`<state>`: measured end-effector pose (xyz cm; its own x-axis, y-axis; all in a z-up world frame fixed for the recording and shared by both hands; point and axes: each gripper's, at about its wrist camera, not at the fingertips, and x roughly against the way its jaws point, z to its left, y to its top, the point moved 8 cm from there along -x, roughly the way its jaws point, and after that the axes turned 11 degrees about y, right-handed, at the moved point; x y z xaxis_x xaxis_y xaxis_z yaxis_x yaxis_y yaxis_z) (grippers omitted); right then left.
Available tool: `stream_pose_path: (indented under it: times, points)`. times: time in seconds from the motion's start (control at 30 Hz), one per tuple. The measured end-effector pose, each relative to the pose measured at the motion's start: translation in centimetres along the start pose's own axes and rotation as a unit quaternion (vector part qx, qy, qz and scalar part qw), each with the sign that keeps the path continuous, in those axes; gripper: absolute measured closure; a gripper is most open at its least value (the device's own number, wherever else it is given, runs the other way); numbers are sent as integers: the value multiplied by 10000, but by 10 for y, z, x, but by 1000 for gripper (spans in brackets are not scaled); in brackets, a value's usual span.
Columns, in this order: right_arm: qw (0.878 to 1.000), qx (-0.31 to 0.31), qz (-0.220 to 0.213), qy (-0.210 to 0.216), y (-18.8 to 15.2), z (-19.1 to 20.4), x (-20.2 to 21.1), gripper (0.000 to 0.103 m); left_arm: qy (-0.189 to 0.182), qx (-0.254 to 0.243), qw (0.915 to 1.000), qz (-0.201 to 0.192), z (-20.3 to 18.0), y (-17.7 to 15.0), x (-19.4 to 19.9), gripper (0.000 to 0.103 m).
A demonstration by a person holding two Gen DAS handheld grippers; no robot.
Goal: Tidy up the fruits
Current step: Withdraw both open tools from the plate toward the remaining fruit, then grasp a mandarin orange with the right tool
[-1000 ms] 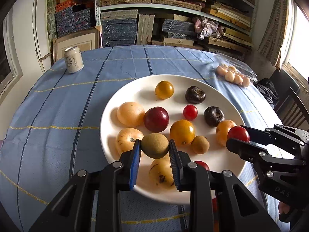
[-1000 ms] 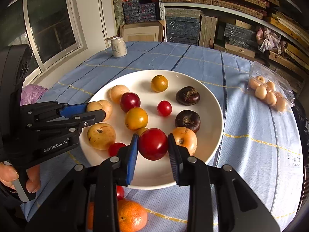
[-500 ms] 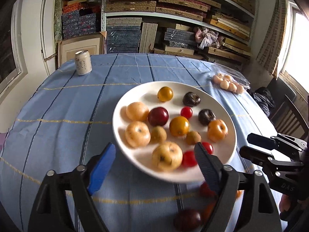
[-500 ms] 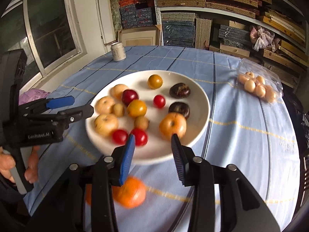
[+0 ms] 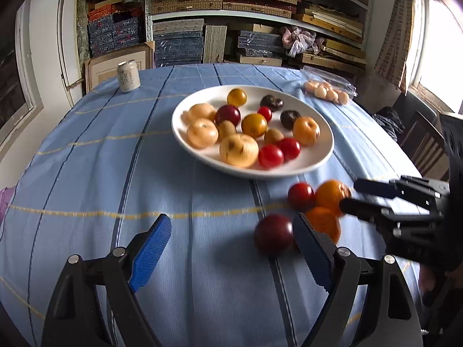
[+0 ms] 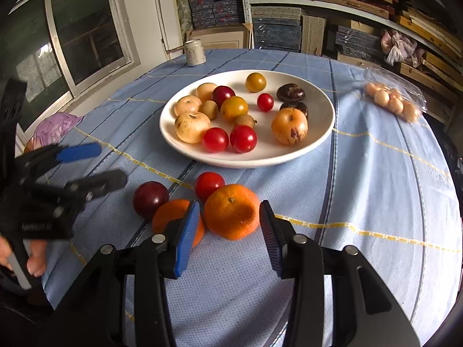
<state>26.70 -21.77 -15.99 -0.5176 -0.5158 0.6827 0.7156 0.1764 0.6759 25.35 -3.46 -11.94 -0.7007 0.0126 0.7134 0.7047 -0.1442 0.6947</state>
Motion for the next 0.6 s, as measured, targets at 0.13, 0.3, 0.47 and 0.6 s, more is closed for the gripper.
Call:
stream_pose_path:
  times: [0.13,0.3,0.47,0.6]
  points:
    - [9999,36,-100,-130,-1,2,7,47,184,-33,9997,-146,3,-7,1,16]
    - [9996,2,-146,-239,3,0,7,39,373,163,9980,-479,10,-3,3,16]
    - [9994,-42,-92,-324,6,0,0,39,375,147,9981,-458,9,-4,1,16]
    - [9995,-199,-12,-233,7,-1,-8,39,419,136,9976,-540,11,-4,2,16]
